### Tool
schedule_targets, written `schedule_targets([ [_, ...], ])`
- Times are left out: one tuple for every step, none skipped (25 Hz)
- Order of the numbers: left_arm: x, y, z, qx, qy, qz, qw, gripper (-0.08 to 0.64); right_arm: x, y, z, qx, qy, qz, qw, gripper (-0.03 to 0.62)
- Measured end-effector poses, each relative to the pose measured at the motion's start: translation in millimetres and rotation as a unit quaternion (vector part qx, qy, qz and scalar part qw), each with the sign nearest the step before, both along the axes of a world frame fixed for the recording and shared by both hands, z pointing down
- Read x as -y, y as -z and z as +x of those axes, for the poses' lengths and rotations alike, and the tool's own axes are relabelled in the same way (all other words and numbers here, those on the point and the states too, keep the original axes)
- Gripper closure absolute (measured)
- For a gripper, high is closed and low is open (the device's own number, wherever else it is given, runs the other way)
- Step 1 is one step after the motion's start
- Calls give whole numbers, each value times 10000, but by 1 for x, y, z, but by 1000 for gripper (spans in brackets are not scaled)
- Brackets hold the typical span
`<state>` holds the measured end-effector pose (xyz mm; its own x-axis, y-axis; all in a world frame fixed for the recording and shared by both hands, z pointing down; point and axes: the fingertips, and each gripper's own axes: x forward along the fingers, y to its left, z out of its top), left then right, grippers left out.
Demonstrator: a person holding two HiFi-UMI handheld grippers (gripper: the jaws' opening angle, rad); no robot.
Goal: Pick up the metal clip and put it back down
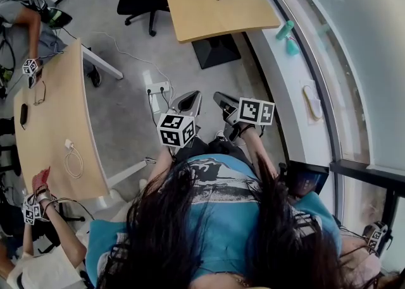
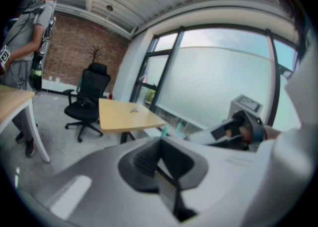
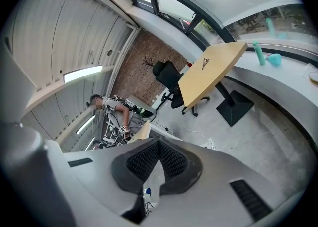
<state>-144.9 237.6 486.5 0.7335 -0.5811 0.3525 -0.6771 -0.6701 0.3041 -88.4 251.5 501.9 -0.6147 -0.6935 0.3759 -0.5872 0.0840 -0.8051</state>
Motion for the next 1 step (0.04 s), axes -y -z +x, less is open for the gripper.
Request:
schedule_targets([
  [0,0,0,3,2,-2,10000,557,0,0,0,-1,0,-1,10000,578],
])
